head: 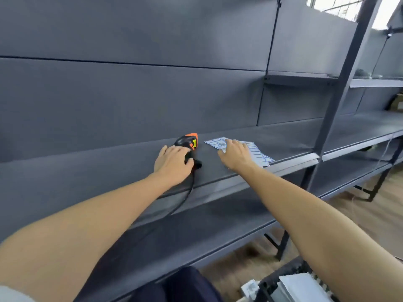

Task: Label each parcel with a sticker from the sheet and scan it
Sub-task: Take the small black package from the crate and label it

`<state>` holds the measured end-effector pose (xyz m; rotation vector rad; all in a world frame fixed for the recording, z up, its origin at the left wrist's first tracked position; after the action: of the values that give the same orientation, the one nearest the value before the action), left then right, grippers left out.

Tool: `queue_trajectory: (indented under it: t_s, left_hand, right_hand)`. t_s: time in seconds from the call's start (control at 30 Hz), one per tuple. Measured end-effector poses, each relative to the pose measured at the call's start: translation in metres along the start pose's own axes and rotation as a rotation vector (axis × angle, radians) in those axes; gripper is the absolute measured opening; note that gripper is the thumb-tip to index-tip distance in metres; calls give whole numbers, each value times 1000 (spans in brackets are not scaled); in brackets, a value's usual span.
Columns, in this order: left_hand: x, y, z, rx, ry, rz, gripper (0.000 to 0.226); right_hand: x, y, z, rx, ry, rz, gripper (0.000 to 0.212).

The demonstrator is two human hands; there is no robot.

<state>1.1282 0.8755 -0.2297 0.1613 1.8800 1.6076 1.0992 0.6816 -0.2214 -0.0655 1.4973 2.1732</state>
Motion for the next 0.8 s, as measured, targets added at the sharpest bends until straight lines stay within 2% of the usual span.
queue_trajectory:
  t_s: [0.17, 0.37, 0.57, 0.8]
  left_hand:
    - [46, 30, 109, -147, 291, 24, 46]
    - [120, 62, 190, -273, 549, 82, 47]
    - [208, 101, 235, -386, 786, 52, 47]
    - [331, 126, 244, -438, 1034, -88, 39]
  right_hand:
    - [-1, -34, 119, -77, 283, 55, 41]
    - [34, -76, 240, -149, 521, 219, 45]
    - [103, -100, 330, -233, 776, 352, 45]
    - [198, -107, 388, -392, 977, 515, 43]
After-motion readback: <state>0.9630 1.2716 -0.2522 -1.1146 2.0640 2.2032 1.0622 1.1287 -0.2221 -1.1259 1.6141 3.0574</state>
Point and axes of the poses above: each hand's wrist, its own x-axis away from the middle knuckle, its own y-axis out of the back of the hand, z = x × y, the point moved 1 cm from there along -x, towards the middle knuckle, and after that the axes turned 10 degrees about -x, right-handed, at the moved point
